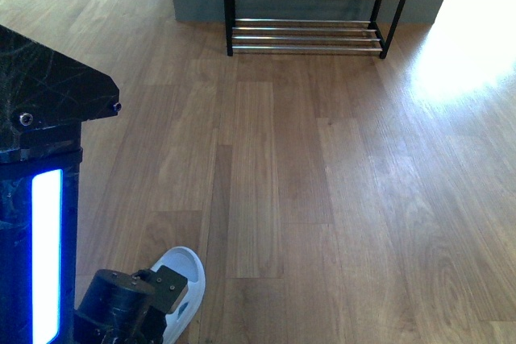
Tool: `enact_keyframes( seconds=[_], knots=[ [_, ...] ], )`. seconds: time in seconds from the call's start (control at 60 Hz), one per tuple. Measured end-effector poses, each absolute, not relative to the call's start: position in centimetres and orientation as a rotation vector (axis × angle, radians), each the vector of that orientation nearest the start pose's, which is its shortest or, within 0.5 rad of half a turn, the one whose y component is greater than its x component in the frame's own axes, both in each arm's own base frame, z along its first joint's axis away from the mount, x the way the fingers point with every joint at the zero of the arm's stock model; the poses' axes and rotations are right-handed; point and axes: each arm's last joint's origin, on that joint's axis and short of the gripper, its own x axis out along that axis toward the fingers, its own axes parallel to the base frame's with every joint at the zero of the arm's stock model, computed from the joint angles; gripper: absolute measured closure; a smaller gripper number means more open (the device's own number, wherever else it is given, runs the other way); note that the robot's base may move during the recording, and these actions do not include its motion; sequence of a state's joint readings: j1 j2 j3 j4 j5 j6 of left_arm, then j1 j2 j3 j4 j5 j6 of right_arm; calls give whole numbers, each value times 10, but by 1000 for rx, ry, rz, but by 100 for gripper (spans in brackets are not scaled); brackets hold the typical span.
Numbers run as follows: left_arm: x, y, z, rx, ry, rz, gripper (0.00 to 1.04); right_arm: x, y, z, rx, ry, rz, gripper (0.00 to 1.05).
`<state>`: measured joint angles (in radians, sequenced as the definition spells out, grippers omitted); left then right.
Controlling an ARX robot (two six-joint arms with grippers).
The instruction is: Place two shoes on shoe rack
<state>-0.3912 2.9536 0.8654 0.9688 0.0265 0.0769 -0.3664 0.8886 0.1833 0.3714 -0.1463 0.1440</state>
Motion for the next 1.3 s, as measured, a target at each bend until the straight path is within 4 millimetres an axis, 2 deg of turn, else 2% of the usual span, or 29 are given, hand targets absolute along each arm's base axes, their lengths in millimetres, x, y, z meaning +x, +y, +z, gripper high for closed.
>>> enact_keyframes(
  seconds=[0.133, 0.183, 0.367, 0.55, 0.75, 0.817, 0.95, 1.05, 1.15, 1.3],
  knots=[
    [243, -102, -181, 271, 1092, -416, 10, 160, -57, 164, 227, 308, -241, 103],
    [246, -103, -183, 273, 1093, -419, 13, 160, -57, 164, 227, 308, -241, 103],
    [257, -109, -190, 274, 1094, -432, 43, 160, -57, 164, 227, 308, -241, 103],
    [265, -109, -191, 267, 1081, -433, 64, 160, -57, 164, 227, 308, -241, 103],
    [275, -99, -189, 242, 1040, -373, 101, 160, -57, 164, 227, 308, -241, 103],
    [279, -95, -183, 215, 1010, -329, 103, 160, -57, 164, 227, 308, -241, 103],
    [289, -99, -153, 184, 937, -289, 103, 160, -57, 164, 227, 308, -241, 103],
    [301, -111, -107, 150, 822, -278, 103, 160, -57, 164, 227, 308, -241, 103],
    [301, -117, -75, 149, 781, -258, 103, 160, -57, 164, 227, 308, -241, 103],
    [287, -111, 16, 178, 757, -146, 103, 160, -57, 164, 227, 308, -241, 103]
  ],
)
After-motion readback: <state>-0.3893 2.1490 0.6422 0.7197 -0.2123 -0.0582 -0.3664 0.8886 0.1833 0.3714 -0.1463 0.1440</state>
